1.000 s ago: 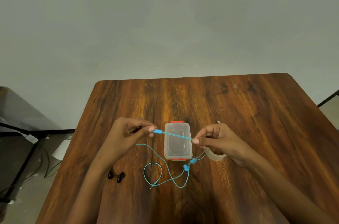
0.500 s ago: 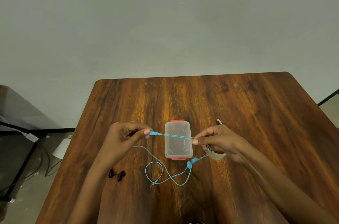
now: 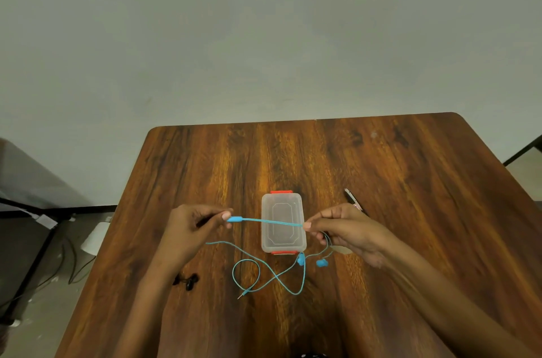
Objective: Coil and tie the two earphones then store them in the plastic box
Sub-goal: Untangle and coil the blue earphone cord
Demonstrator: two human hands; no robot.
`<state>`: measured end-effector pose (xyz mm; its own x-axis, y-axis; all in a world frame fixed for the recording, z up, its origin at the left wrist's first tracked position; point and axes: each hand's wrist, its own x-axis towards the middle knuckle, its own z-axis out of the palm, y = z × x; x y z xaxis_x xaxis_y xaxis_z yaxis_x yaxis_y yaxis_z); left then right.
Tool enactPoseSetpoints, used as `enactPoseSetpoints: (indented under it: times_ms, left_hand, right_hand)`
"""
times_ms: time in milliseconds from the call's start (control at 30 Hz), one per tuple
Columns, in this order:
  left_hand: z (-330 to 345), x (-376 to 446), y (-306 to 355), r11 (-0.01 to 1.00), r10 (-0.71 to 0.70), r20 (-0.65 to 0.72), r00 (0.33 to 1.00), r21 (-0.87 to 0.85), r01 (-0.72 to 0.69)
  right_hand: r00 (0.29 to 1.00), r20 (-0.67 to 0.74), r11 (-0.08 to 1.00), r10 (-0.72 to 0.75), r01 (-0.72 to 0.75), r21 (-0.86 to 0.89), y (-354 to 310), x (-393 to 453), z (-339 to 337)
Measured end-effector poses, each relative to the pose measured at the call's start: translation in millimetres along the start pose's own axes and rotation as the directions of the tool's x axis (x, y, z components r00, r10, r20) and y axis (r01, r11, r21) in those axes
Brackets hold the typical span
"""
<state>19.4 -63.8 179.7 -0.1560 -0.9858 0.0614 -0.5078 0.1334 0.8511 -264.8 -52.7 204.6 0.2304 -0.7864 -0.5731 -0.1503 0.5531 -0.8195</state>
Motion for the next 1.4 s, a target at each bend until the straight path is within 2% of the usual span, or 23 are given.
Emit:
enactPoseSetpoints:
  times_ms: [67, 133, 167, 267, 367, 567, 733, 833, 933, 1033, 1133, 1400]
  left_hand:
    - [2, 0, -7, 0.988, -0.002, 0.017, 1.0, 0.154, 0.0]
    - [10, 2, -3, 0.978, 0.036, 0.005, 0.999, 0.205, -0.036]
    - [17, 2, 3, 0.986, 0.055, 0.024, 0.998, 0.153, -0.058]
    - [40, 2, 25, 0.997, 0.042, 0.199, 0.979, -0.077, -0.027]
    - [55, 6, 36, 0.986, 0.086, 0.305, 0.948, -0.162, -0.038]
    - [60, 11, 38, 0.957, 0.127, 0.34, 0.932, -0.29, -0.025]
    - [57, 10, 40, 0.958, 0.162, 0.338, 0.927, -0.279, -0.066]
    - [54, 9, 41, 0.967, 0.16, 0.361, 0.919, -0.243, -0.073]
    - [51, 10, 43, 0.978, 0.178, 0.367, 0.913, -0.165, -0.124]
    - [47, 11, 46, 0.979, 0.199, 0.372, 0.907, -0.107, -0.171]
    - [44, 12, 47, 0.979, 0.205, 0.381, 0.901, -0.09, -0.184]
    - [41, 12, 50, 0.974, 0.2, 0.394, 0.897, -0.176, -0.14]
  right_hand:
    - [1.0, -0.009, 1.0, -0.018, 0.018, -0.022, -1, 1, 5]
    - [0.999, -0.01, 0.998, -0.047, 0.047, -0.04, -3, 2, 12]
    - [0.998, -0.01, 0.997, -0.065, 0.064, -0.051, -3, 3, 15]
    - [0.994, -0.008, 0.99, -0.111, 0.11, -0.091, -5, 4, 25]
    - [0.987, 0.018, 0.983, -0.157, 0.158, -0.091, -7, 5, 28]
    - [0.98, 0.02, 0.979, -0.198, 0.199, -0.051, -3, 6, 22]
    - [0.974, 0.094, 0.978, -0.205, 0.208, -0.025, 0, 3, 12]
    - [0.956, 0.096, 0.949, -0.277, 0.288, -0.128, -2, 3, 9]
    - [0.912, 0.094, 0.867, -0.399, 0.409, -0.285, -4, 4, 10]
    - [0.876, 0.037, 0.781, -0.48, 0.446, -0.437, -2, 7, 11]
    - [0.85, 0.038, 0.726, -0.525, 0.471, -0.501, -2, 8, 12]
    - [0.862, 0.108, 0.776, -0.496, 0.495, -0.391, -13, 9, 4]
